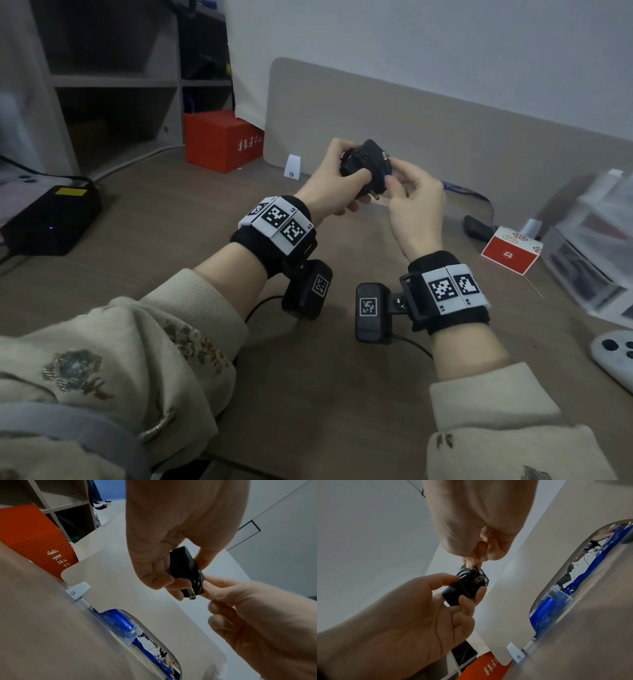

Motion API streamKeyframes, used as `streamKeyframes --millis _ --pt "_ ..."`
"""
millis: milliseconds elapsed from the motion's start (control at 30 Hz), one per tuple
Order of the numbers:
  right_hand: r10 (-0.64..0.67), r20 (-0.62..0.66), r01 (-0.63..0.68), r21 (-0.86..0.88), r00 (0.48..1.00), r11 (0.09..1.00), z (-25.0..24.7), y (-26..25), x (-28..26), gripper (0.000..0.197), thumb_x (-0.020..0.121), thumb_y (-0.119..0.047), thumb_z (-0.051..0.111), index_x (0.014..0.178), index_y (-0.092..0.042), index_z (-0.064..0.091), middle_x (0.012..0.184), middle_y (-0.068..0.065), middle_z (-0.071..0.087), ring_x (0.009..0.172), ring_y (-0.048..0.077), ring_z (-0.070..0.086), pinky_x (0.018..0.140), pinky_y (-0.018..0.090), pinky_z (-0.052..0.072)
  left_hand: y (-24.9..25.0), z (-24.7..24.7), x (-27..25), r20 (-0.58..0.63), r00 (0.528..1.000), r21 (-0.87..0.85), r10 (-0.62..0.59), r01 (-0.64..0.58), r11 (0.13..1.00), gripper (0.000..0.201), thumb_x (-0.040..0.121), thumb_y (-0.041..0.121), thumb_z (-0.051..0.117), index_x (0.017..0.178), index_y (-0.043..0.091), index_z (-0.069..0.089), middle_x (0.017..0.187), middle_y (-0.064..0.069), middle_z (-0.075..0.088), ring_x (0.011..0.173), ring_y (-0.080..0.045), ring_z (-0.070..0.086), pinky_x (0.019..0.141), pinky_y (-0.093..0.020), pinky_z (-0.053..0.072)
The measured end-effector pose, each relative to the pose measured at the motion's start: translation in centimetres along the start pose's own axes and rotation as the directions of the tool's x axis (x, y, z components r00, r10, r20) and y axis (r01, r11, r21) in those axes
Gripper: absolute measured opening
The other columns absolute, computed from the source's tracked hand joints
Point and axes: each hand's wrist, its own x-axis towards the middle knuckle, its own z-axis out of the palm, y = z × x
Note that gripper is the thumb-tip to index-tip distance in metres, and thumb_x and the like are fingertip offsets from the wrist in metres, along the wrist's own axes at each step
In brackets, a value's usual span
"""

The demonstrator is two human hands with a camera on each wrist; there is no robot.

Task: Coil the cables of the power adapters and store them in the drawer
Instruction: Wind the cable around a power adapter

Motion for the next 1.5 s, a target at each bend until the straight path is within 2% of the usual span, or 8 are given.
streamKeyframes --millis 100,300,600,833,933,1133,1300,1500 --pt "0.017 -0.029 -0.017 0.002 0.999 1.000 0.0 0.1 0.0 0.025 0.093 -0.006 0.054 0.113 -0.011 0.068 0.098 0.003 0.069 0.095 0.016 0.063 0.091 0.036 0.051 0.0 0.1 0.1 -0.003 1.000 -0.033 0.014 -0.014 0.999 0.032 0.097 0.014 0.049 0.126 0.023 0.037 0.084 -0.006 0.066 0.042 -0.001 0.054 0.043 -0.020 0.040" --pt "0.044 -0.098 -0.040 0.043 0.994 0.998 0.7 -0.1 -0.3 0.021 0.093 -0.001 0.050 0.102 -0.018 0.060 0.089 -0.008 0.061 0.089 0.011 0.058 0.089 0.028 0.048 -0.2 0.0 0.3 -0.011 1.000 -0.103 0.010 -0.011 0.995 0.033 0.098 0.011 0.050 0.127 0.021 0.036 0.088 -0.013 0.065 0.041 -0.002 0.052 0.043 -0.022 0.042" --pt "0.023 -0.037 -0.022 0.051 0.999 0.998 1.1 -0.2 -0.8 0.024 0.095 0.002 0.046 0.101 -0.018 0.059 0.087 -0.014 0.059 0.090 0.009 0.058 0.084 0.017 0.045 -1.2 -0.2 0.9 -0.062 0.998 -0.103 0.013 -0.019 0.995 0.030 0.096 0.010 0.053 0.122 0.019 0.041 0.091 -0.009 0.063 0.048 -0.001 0.058 0.046 -0.022 0.044" --pt "0.024 -0.004 -0.023 0.073 1.000 0.997 1.1 -0.4 -0.8 0.025 0.094 0.002 0.046 0.104 -0.018 0.059 0.087 -0.010 0.062 0.089 0.010 0.061 0.086 0.023 0.049 -1.3 -0.4 1.0 -0.052 0.998 -0.024 0.023 -0.024 0.999 0.030 0.095 0.013 0.054 0.122 0.018 0.042 0.084 -0.003 0.062 0.045 0.001 0.056 0.046 -0.023 0.042" --pt "0.053 -0.058 -0.047 0.112 0.997 0.993 0.4 -0.4 -0.4 0.022 0.094 -0.001 0.052 0.111 -0.012 0.060 0.086 -0.008 0.064 0.078 -0.002 0.059 0.081 0.016 0.047 -0.9 -0.4 0.8 -0.016 0.997 0.004 0.074 -0.074 0.997 0.035 0.092 0.010 0.056 0.123 0.019 0.042 0.083 -0.001 0.062 0.047 -0.001 0.056 0.047 -0.025 0.043" --pt "0.045 -0.100 -0.031 0.138 0.994 0.990 0.0 -0.5 -0.5 0.020 0.090 -0.005 0.063 0.108 -0.012 0.061 0.072 -0.005 0.065 0.069 0.010 0.060 0.070 0.015 0.046 -0.5 -0.6 0.6 0.005 0.993 0.065 0.116 -0.116 0.991 0.038 0.090 0.012 0.059 0.121 0.026 0.042 0.093 0.000 0.062 0.058 -0.014 0.057 0.050 -0.023 0.047" --pt "-0.009 -0.064 0.014 0.073 0.998 0.997 0.1 -0.4 -0.5 0.025 0.090 -0.004 0.058 0.106 -0.018 0.071 0.097 0.000 0.071 0.085 0.019 0.063 0.084 0.038 0.055 -0.4 -0.6 0.5 -0.021 0.992 0.065 0.127 -0.126 0.990 0.036 0.091 0.012 0.057 0.123 0.025 0.046 0.094 0.002 0.061 0.058 -0.013 0.057 0.049 -0.019 0.045" --pt "-0.032 -0.034 0.031 -0.010 0.999 0.999 0.2 -0.4 -0.3 0.027 0.091 -0.006 0.057 0.112 -0.013 0.072 0.103 -0.001 0.071 0.092 0.008 0.064 0.086 0.021 0.051 -0.6 -0.5 0.6 -0.041 0.988 0.106 0.151 -0.146 0.984 0.032 0.093 0.017 0.055 0.122 0.027 0.048 0.093 0.003 0.063 0.059 -0.014 0.061 0.050 -0.017 0.045"
